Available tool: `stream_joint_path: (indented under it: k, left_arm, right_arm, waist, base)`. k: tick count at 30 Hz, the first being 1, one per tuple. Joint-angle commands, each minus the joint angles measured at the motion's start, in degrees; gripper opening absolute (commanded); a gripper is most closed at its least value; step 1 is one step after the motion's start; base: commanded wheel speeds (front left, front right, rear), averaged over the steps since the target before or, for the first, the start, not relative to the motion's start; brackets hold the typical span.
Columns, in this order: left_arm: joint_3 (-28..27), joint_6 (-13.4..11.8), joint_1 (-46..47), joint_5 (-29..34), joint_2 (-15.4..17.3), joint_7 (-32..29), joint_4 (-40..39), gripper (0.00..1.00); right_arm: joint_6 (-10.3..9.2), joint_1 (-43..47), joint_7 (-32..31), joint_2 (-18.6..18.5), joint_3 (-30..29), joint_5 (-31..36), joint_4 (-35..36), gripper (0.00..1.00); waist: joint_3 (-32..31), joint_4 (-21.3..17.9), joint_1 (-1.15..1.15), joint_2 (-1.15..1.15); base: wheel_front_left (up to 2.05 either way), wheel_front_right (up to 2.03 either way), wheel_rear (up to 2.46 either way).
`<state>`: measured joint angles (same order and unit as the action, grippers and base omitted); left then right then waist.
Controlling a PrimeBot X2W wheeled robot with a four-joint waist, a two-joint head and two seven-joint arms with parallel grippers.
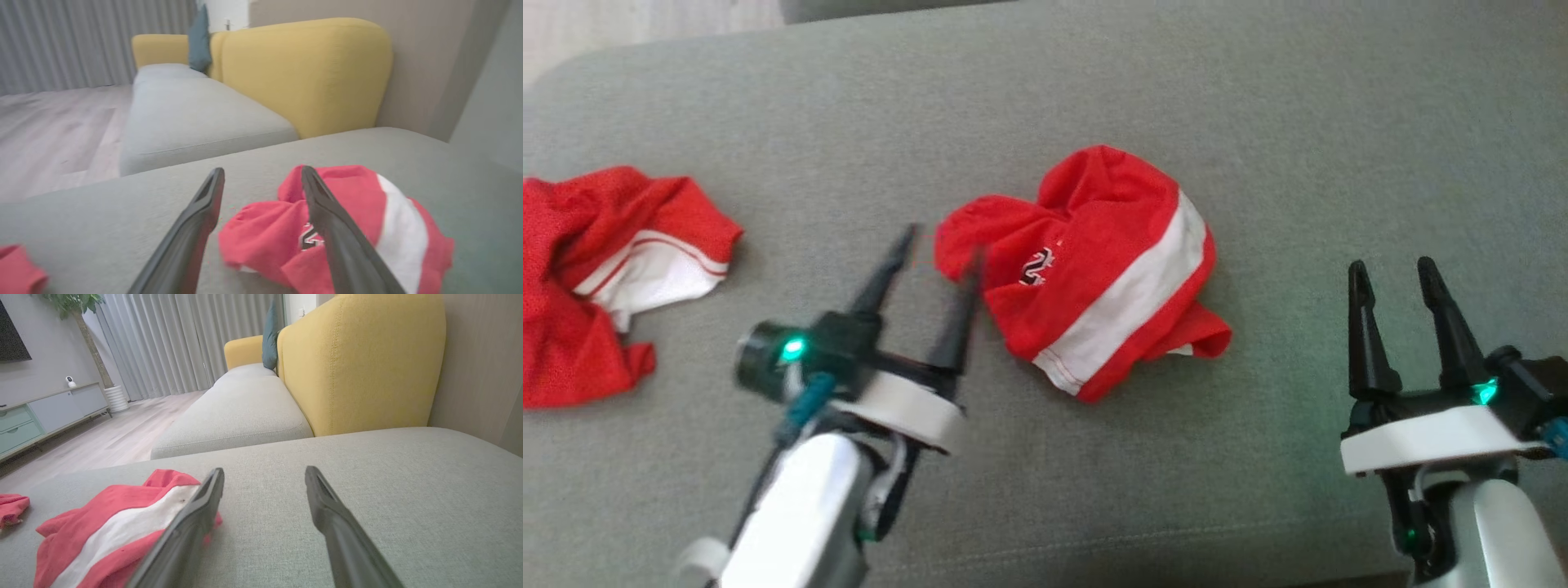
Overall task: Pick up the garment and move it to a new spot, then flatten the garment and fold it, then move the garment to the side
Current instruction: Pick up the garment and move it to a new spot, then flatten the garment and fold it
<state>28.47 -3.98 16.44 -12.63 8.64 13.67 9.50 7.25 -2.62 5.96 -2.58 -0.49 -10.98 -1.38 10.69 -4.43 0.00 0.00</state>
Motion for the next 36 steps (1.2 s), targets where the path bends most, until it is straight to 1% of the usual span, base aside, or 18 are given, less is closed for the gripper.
stream_joint_path:
  k: [1,3,5,9,15,20,36]
  left_arm:
    - [-3.1,-1.1,0.9,-0.3,1.0,0.5,-1.9,1.00]
    - [-5.3,-2.8,0.1,-0.7,1.5,0.8,-1.9,1.00]
    - [-7.4,-3.8,-0.9,-1.3,2.1,1.0,-1.9,1.00]
    - [-10.9,-5.1,-3.3,-2.1,3.6,1.3,-2.3,1.00]
    - [-13.6,-4.0,-7.2,-2.6,5.7,1.3,-4.2,1.00]
    - [-13.9,-3.1,-10.3,-2.1,6.3,1.3,-6.0,1.00]
    - [-12.2,-4.0,-15.6,-1.4,7.1,0.3,-6.4,1.00]
  right_arm:
    - [0.24,0.2,-0.3,-0.3,1.0,0.7,2.3,1.00]
    - [0.24,0.6,-0.7,-0.3,0.6,0.9,2.6,1.00]
    - [0.24,1.0,-1.0,-0.3,0.2,1.1,2.9,1.00]
    - [0.24,1.8,-1.6,-0.3,-0.2,1.6,3.4,1.00]
    - [0.24,3.2,-2.6,-0.3,-0.1,2.2,4.2,1.00]
    - [0.24,4.5,-3.6,-0.3,0.5,2.3,4.9,1.00]
    - [0.24,8.7,-5.8,-0.3,1.9,1.9,6.6,1.00]
  waist:
    - [-0.7,0.9,0.00,0.00]
    - [-1.1,1.4,0.00,0.00]
    - [-1.5,1.9,0.00,0.00]
    - [-2.3,2.7,0.00,0.00]
    - [-4.0,3.0,0.00,0.00]
    - [-5.6,3.0,0.00,0.00]
    - [-10.6,3.3,0.00,0.00]
  base:
    - [0.00,0.00,0.00]
    - [0.00,0.00,0.00]
    - [0.00,0.00,0.00]
    - [0.00,0.00,0.00]
    - [0.00,0.00,0.00]
    - [0.00,0.00,0.00]
    - [0.00,0.00,0.00]
